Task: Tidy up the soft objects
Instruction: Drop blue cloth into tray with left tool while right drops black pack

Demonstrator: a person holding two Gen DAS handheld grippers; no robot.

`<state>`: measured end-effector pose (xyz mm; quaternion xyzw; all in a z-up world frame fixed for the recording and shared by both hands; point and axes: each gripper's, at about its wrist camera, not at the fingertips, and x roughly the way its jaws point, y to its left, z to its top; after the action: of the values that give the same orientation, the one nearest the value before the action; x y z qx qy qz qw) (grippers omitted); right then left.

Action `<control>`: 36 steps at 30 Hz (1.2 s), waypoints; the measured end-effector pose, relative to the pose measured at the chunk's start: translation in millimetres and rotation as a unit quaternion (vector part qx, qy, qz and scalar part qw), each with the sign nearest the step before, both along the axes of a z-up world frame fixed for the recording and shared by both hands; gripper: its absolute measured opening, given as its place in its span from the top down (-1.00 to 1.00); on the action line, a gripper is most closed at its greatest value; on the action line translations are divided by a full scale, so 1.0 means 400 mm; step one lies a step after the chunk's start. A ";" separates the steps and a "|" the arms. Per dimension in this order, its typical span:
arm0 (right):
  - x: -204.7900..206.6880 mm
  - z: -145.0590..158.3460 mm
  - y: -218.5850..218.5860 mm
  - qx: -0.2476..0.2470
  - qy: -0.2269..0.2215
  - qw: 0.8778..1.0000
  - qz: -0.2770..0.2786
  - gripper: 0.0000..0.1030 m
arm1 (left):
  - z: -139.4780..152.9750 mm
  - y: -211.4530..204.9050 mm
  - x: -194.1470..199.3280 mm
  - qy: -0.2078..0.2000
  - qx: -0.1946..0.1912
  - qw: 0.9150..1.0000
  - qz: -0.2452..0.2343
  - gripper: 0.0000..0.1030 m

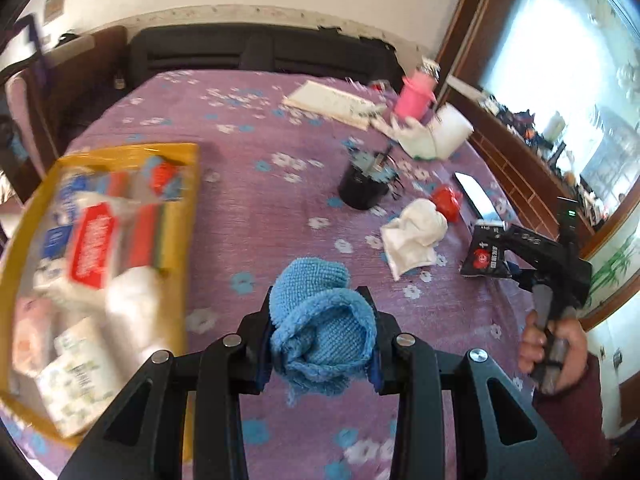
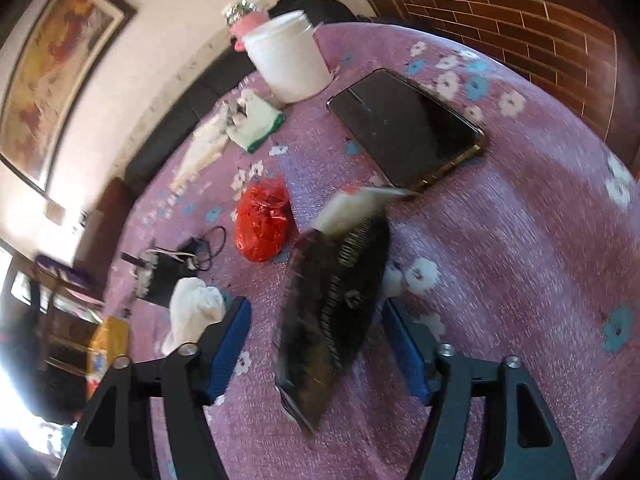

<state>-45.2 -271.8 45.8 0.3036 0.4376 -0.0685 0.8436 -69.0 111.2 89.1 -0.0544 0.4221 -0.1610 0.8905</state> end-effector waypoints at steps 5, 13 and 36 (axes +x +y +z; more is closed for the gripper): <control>0.021 0.005 0.064 -0.076 0.028 0.996 0.033 0.27 | 0.023 0.166 -0.050 -0.012 -0.001 0.998 0.059 0.32; -0.093 0.078 0.088 -0.069 -0.023 0.996 0.045 0.31 | 0.004 0.474 -0.048 0.012 -0.001 0.985 0.175 0.30; 0.034 0.234 0.777 -0.060 -0.080 0.931 0.350 0.29 | 0.006 0.576 -0.158 -0.045 -0.021 0.980 0.192 -0.52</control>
<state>-31.5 39.2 139.6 0.0844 0.4420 0.2300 0.8629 -132.1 341.5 91.5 -0.1457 0.3601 0.0018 0.9215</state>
